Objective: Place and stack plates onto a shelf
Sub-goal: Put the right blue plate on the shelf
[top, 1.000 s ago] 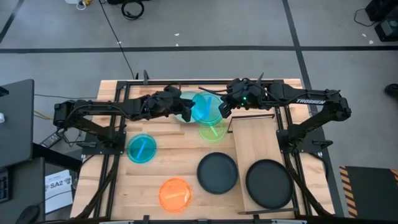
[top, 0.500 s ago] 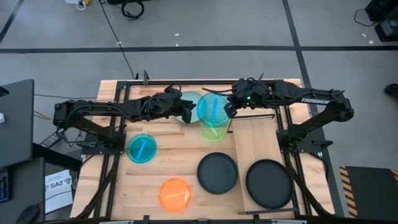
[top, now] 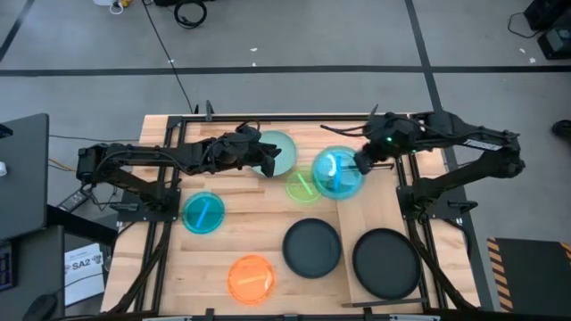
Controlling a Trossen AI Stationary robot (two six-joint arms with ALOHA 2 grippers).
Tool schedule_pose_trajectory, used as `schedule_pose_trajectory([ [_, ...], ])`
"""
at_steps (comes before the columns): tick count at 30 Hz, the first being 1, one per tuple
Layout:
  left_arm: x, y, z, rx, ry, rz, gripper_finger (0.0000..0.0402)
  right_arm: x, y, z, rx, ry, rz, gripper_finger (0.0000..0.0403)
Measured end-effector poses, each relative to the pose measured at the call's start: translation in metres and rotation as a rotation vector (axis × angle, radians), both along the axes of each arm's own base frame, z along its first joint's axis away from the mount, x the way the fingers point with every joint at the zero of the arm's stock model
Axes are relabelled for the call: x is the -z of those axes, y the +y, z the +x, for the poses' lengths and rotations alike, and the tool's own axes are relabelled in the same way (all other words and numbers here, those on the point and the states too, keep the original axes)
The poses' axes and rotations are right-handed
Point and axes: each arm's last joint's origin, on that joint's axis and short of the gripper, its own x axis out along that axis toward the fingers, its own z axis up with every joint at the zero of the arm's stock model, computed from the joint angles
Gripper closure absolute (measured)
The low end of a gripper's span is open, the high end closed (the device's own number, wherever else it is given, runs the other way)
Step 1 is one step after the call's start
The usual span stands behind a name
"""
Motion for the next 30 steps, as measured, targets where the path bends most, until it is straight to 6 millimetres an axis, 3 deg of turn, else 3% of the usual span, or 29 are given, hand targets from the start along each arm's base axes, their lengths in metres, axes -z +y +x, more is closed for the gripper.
schedule_pose_trajectory([
  [8, 0.000, 0.000, 0.000, 0.000, 0.000, 0.000, 0.0280, -0.002, 0.015, -0.027, -0.061, 0.052, 0.049, 0.0396],
  [24, 0.000, 0.000, 0.000, 0.000, 0.000, 0.001, 0.0280, 0.005, 0.029, -0.036, -0.044, 0.178, 0.025, 0.0396],
  [30, 0.000, 0.000, 0.000, 0.001, 0.001, 0.001, 0.0280, 0.027, 0.031, -0.038, -0.025, 0.241, 0.031, 0.0396],
])
